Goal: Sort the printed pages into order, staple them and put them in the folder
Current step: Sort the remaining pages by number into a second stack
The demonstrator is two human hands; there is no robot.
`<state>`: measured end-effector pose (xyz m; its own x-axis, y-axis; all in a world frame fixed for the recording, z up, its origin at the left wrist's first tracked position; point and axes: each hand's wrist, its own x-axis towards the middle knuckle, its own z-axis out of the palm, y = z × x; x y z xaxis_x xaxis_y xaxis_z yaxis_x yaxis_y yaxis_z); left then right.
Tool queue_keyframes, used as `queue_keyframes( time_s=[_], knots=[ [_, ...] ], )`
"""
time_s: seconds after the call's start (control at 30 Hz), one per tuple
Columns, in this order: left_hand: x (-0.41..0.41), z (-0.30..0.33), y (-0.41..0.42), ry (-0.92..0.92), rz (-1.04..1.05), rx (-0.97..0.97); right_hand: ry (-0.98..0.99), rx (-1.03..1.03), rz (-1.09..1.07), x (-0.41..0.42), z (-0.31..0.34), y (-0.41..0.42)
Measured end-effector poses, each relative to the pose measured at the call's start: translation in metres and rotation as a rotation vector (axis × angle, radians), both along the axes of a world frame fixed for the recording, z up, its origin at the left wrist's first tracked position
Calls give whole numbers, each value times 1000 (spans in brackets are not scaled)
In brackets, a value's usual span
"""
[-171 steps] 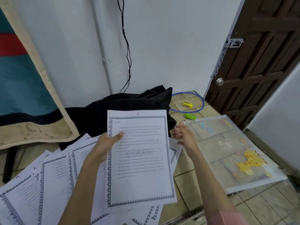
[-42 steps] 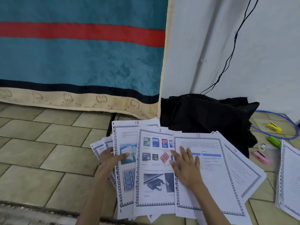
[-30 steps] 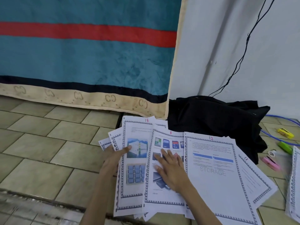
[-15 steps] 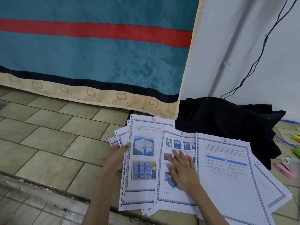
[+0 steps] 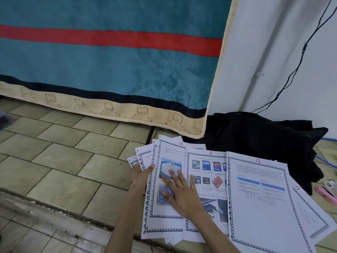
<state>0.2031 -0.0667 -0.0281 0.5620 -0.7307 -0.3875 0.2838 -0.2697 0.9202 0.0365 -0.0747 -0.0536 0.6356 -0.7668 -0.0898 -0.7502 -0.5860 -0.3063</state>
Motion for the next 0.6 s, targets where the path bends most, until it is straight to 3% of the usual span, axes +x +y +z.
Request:
queue_keyframes(
  time_s=[0.17, 0.4, 0.6],
  knots=[
    [1, -7, -1, -102, 78, 36, -2, -4, -80, -20, -6, -8],
    [-2, -2, -5, -78, 186, 0, -246, 128, -143, -27, -6, -15],
    [15, -2, -6, -151, 300, -3, -295, 131, -9, -33, -7, -13]
  ],
)
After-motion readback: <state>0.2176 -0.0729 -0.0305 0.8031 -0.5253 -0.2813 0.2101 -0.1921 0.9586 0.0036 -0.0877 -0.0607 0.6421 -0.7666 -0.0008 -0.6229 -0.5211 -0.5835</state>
